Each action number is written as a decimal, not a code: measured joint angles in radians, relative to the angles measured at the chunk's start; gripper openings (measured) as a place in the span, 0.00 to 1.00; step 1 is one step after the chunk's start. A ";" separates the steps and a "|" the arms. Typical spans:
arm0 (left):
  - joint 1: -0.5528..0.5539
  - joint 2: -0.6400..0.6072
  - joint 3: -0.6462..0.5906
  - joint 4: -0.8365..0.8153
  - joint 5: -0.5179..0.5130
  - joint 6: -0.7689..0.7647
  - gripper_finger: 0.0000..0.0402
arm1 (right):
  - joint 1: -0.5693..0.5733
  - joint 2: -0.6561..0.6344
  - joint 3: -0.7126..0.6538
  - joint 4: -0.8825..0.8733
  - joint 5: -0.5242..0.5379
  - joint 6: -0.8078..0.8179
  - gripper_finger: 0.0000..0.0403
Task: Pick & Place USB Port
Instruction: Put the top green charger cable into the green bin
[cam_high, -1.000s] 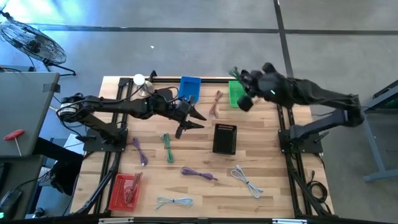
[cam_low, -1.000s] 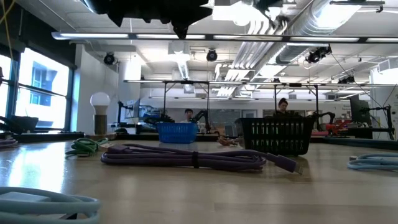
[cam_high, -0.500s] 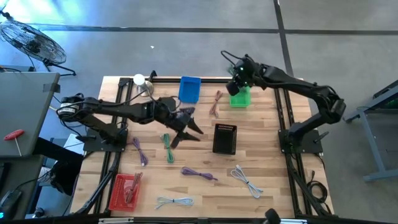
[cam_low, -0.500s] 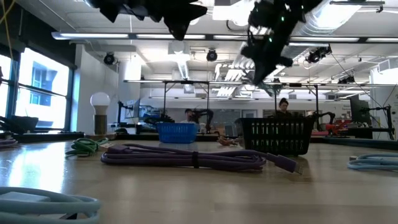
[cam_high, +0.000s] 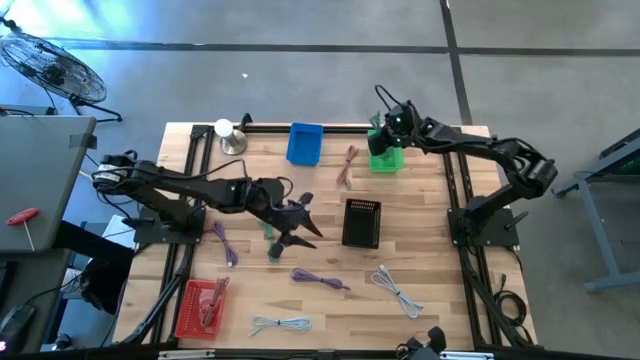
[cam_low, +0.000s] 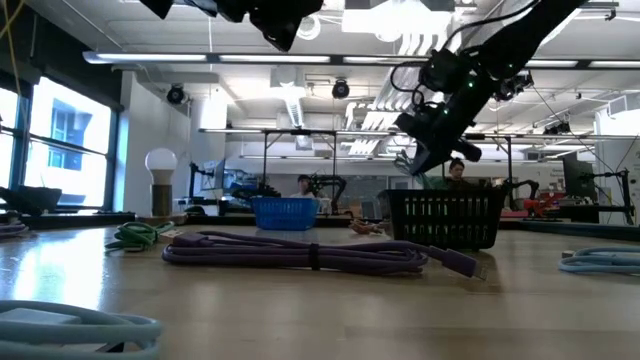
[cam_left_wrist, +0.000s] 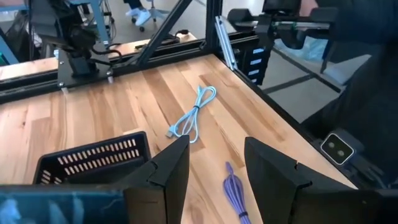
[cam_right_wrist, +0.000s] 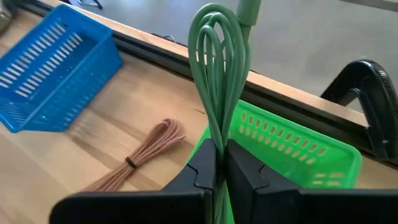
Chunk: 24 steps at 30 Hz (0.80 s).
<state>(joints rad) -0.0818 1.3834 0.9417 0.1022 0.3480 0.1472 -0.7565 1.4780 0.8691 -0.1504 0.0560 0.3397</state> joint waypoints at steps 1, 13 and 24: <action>0.000 0.000 0.000 0.001 0.000 0.003 0.37 | -0.003 0.000 -0.008 0.010 -0.003 0.000 0.02; 0.003 0.000 0.000 0.003 -0.004 0.006 0.37 | -0.024 0.037 -0.079 0.048 0.008 -0.008 0.02; 0.003 0.000 0.000 -0.036 -0.005 0.005 0.37 | -0.024 0.068 -0.082 0.086 -0.004 -0.008 0.32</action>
<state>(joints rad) -0.0792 1.3838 0.9413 0.0666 0.3431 0.1520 -0.7803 1.5457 0.7876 -0.0643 0.0525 0.3317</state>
